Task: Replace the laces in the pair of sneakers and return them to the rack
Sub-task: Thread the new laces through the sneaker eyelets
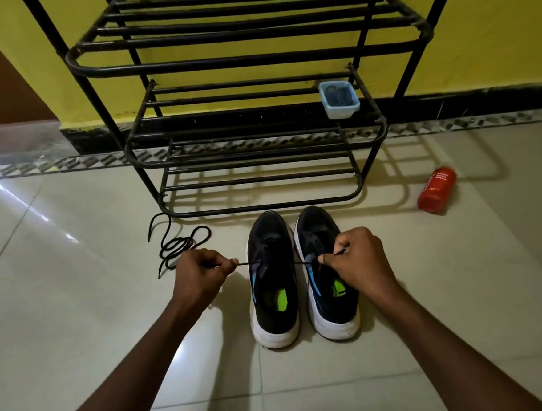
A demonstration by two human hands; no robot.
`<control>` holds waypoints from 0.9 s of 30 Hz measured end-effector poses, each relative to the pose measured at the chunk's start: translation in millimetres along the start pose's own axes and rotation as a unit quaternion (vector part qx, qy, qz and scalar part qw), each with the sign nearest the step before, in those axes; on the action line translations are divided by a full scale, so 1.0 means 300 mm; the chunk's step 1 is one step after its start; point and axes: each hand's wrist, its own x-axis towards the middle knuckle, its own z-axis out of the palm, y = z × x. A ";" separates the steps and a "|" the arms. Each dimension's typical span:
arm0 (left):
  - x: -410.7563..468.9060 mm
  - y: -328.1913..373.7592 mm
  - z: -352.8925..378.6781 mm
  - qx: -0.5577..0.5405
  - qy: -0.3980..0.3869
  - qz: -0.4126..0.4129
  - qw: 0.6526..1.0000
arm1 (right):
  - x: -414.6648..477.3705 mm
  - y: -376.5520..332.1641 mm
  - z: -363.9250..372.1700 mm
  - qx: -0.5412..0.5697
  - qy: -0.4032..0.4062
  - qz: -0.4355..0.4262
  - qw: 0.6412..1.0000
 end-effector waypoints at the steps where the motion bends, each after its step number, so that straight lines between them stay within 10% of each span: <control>1: -0.003 -0.006 0.005 -0.001 0.005 -0.001 1.000 | 0.002 0.002 -0.004 -0.010 0.001 -0.003 1.000; 20: 0.005 -0.053 0.033 0.049 0.053 -0.021 0.997 | 0.011 0.026 -0.005 -0.055 0.030 -0.011 0.998; 27: -0.039 0.097 0.016 -0.116 -0.036 -0.029 0.992 | 0.039 -0.022 -0.120 -0.020 -0.160 -0.041 0.986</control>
